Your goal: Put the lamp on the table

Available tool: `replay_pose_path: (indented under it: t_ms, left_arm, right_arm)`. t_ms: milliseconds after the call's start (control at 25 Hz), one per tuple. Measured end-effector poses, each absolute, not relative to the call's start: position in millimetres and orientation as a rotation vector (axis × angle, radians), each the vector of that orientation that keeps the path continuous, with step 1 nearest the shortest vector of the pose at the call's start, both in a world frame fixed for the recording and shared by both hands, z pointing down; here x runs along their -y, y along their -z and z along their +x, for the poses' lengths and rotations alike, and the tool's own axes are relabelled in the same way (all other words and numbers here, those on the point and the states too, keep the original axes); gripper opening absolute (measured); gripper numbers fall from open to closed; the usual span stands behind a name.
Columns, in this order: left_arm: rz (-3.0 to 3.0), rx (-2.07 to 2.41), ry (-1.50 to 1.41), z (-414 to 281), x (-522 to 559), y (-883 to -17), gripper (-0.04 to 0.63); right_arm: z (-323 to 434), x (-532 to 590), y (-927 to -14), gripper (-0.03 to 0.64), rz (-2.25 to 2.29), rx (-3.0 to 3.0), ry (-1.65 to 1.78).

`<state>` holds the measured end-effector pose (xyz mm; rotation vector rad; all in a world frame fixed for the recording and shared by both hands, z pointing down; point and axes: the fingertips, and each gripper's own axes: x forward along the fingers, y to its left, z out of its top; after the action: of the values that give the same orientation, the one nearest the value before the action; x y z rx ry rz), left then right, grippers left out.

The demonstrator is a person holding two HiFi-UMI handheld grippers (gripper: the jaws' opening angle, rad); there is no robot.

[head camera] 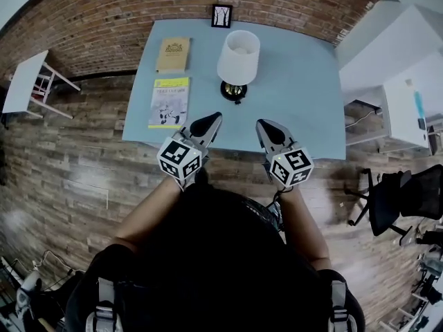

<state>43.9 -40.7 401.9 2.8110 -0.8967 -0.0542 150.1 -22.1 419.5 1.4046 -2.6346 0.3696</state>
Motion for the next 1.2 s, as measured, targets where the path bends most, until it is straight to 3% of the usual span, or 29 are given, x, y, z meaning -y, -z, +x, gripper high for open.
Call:
replay_pose_path:
  t_ms: [360,760,1200]
  left_arm:
    - [2.825,0.894,0.057,127.6,-55.1,-402.5,0.009]
    - [2.772,1.051,0.037,105.9,-136.4,-408.2,0.009]
    - [2.783,1.023,0.075,49.3,-182.4,-400.5,0.009]
  right_arm:
    - [209.1,-62.5,-417.6,0.015,1.306,2.7,-0.39]
    - [204.9,-136.4,-428.2,0.015,1.206,2.757,-0.441]
    - [142.0,-189.4,-415.0,0.015,1.23,2.754,-0.394]
